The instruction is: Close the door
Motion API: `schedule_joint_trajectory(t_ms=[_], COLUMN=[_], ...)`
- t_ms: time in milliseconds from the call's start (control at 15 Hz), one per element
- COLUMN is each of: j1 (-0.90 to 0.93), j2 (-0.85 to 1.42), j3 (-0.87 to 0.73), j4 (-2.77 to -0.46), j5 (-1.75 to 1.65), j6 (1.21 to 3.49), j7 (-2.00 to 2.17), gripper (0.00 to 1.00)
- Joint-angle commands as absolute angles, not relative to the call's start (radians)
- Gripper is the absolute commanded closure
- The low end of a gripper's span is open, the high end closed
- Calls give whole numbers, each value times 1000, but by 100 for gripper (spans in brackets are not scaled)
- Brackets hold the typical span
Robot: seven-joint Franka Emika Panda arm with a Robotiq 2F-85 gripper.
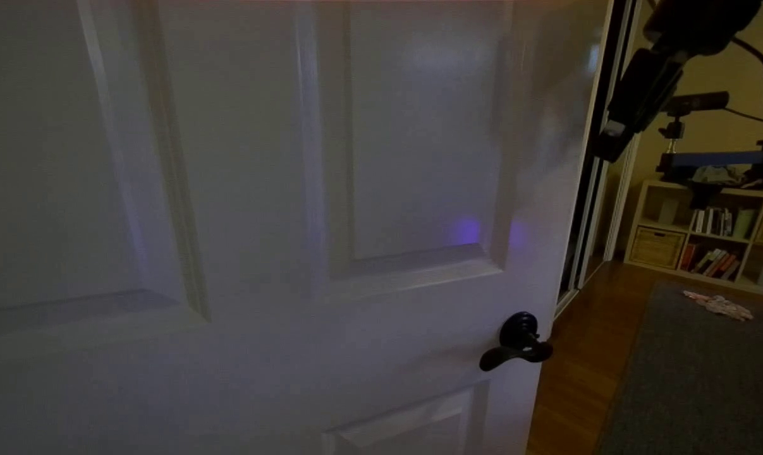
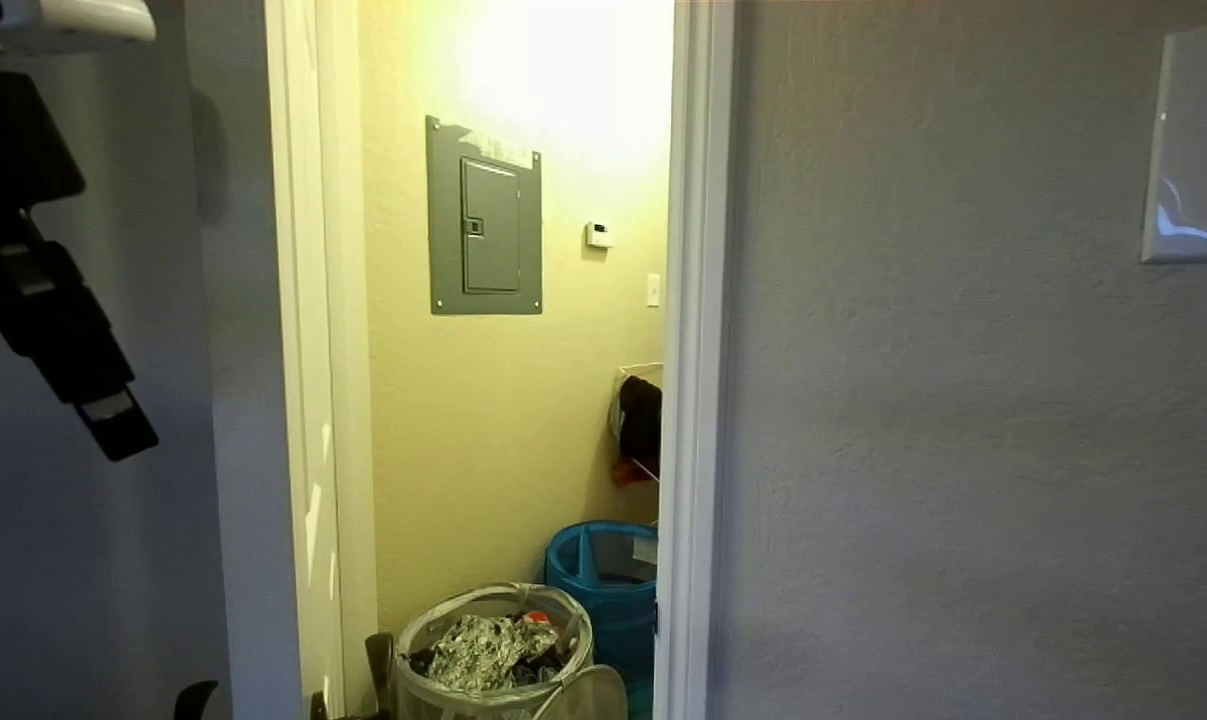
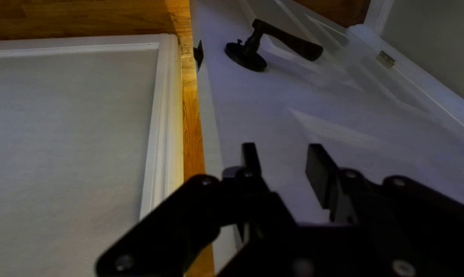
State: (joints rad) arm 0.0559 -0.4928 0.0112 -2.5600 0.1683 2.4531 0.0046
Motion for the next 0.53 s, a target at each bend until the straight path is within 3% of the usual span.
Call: schedule_joint_trajectory(t_ms=[0,133,467], j1=[94,91,43], j2=[-482,-474,-441], j3=[19,33,70], j4=[-2540,-2537,-2560], j5=[204,198,136], j6=[2477,2518,2781], j7=[14,30,77], gripper=[93,99,98])
